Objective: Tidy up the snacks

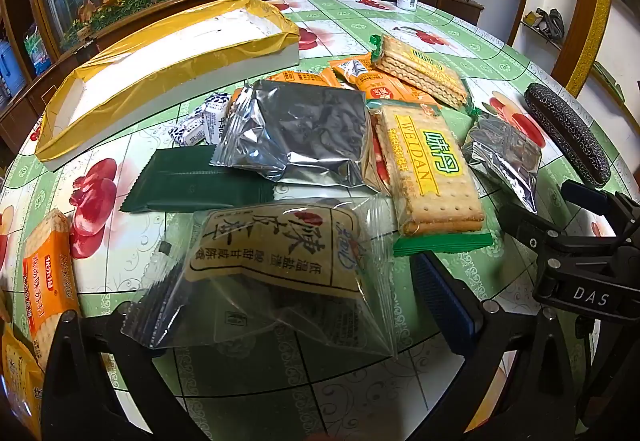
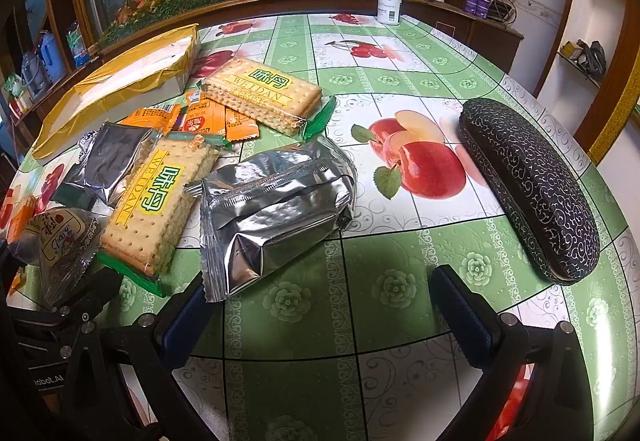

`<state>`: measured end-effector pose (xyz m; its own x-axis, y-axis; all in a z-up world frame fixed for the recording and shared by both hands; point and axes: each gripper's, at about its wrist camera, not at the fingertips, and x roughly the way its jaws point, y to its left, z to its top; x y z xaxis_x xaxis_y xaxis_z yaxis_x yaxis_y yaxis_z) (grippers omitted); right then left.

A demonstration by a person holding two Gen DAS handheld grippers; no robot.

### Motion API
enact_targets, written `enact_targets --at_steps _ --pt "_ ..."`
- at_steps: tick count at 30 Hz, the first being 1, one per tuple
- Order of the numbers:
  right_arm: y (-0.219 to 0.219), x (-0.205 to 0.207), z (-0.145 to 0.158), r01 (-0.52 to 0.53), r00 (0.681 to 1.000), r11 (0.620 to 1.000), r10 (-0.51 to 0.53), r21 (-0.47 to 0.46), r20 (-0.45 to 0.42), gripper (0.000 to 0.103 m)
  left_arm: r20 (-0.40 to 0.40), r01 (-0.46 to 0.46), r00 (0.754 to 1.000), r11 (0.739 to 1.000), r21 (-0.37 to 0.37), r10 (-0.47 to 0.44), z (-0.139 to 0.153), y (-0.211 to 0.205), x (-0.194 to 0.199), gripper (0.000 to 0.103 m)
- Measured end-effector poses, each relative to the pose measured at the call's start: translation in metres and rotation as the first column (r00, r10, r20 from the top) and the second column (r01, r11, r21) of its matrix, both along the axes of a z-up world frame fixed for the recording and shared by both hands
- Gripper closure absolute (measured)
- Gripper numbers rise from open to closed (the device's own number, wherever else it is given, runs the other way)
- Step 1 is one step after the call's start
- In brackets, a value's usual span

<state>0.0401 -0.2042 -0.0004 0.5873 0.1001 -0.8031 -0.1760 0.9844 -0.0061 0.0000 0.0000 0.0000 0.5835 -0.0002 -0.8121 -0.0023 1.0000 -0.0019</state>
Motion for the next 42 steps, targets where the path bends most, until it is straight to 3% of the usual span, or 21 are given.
enact_targets --at_steps 8,16,42 --pt "0.0 0.0 0.0 0.0 1.0 1.0 0.0 0.0 0.0 0.0 0.0 -0.007 1.0 1.0 0.001 0.007 0.0 0.0 -0.001 0.0" --pt "0.0 0.0 0.0 0.0 1.0 1.0 0.0 0.0 0.0 0.0 0.001 -0.156 0.988 0.988 -0.005 0.156 -0.002 0.009 -0.023 0.0" --pt "0.0 0.0 0.0 0.0 1.0 1.0 0.0 0.0 0.0 0.0 0.0 -0.155 0.988 0.988 -0.005 0.155 -0.002 0.012 -0.026 0.0"
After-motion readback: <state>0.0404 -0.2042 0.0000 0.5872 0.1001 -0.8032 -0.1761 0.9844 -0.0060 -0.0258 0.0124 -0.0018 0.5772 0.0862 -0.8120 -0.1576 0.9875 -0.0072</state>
